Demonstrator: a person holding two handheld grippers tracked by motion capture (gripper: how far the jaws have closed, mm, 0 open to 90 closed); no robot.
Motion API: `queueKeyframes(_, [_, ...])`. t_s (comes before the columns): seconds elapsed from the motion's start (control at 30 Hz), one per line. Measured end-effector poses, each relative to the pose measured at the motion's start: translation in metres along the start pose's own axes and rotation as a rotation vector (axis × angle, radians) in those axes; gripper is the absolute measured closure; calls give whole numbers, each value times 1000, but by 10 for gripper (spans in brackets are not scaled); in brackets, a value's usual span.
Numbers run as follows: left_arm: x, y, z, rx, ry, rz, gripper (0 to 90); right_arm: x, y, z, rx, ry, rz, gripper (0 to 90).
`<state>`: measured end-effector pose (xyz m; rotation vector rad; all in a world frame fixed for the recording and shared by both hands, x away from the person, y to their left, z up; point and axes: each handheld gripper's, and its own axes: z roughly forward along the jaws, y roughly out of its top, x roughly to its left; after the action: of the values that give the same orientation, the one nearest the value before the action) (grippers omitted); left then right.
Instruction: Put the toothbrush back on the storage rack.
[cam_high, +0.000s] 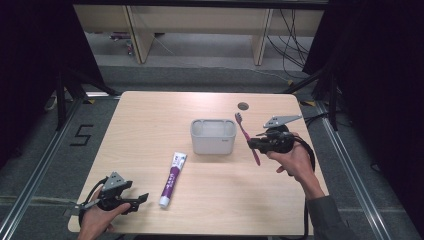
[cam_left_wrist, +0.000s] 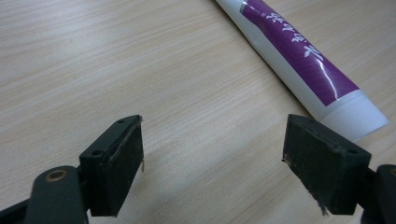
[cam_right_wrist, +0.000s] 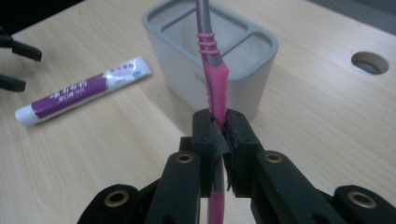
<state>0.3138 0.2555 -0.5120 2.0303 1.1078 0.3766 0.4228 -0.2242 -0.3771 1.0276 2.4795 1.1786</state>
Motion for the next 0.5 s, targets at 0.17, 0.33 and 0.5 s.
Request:
queueKeyframes(0.17, [1,0,-1,2,0,4,196,-5,9,2,-33,-8,-1,841])
queueKeyframes(0.33, [0,0,0,-3,2,-1,196,-9,17,1,-74,-12,7,841])
queueKeyframes(0.5, [0,0,0,-2,2,1,196,-12,27,7,-138,-8,12,841])
